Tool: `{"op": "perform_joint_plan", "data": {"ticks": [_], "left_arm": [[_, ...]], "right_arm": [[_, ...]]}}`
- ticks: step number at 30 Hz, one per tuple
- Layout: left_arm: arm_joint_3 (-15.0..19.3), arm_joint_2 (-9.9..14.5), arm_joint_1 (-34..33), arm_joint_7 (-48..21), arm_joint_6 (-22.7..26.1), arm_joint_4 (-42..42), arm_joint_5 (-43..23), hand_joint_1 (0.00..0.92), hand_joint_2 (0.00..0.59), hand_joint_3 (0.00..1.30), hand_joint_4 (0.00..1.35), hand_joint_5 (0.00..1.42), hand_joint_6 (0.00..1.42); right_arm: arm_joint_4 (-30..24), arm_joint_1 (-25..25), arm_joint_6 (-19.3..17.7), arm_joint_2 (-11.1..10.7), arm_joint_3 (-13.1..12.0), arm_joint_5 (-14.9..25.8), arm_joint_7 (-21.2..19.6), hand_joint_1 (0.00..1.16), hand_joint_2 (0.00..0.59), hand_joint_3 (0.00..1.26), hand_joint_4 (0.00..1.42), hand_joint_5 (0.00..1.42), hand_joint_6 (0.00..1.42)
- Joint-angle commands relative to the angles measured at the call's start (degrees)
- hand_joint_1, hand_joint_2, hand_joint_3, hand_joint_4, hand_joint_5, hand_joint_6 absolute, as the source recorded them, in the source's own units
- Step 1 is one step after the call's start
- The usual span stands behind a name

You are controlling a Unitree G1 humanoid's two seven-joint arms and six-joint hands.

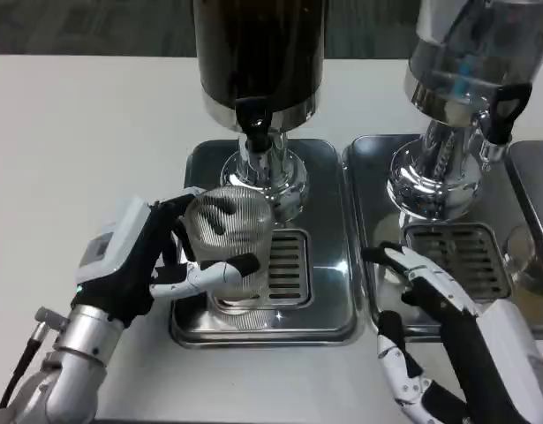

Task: Grasp the cup under the faucet to collect the drink, then remove the cup.

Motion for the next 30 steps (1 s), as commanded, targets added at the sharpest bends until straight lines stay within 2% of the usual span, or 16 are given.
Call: {"op": "perform_joint_plan", "data": {"ticks": [1, 19, 30], "left_arm": [[-0.46, -1.05, -1.68, -0.35, 0.03, 0.65, -0.24, 0.314, 0.153, 0.56, 0.64, 0.88, 1.11], [-1.5, -2.74, -3.51, -2.44, 1.26, 2.79, -0.75, 0.269, 0.147, 0.5, 0.58, 0.81, 0.99], [-1.1, -4.72, -4.5, -5.57, 2.48, 5.23, -3.16, 0.253, 0.15, 0.47, 0.55, 0.8, 0.96]], "right_arm": [[-1.03, 0.76, -0.06, 0.28, -0.44, 0.14, -0.41, 0.57, 0.572, 0.24, 0.15, 0.14, 0.34], [-1.84, 1.35, 0.08, 0.41, -0.09, 0.1, 0.16, 0.56, 0.582, 0.25, 0.15, 0.15, 0.34], [-1.55, 1.56, 0.14, 0.44, -0.23, 0.14, 0.05, 0.55, 0.583, 0.25, 0.16, 0.15, 0.34]]}}
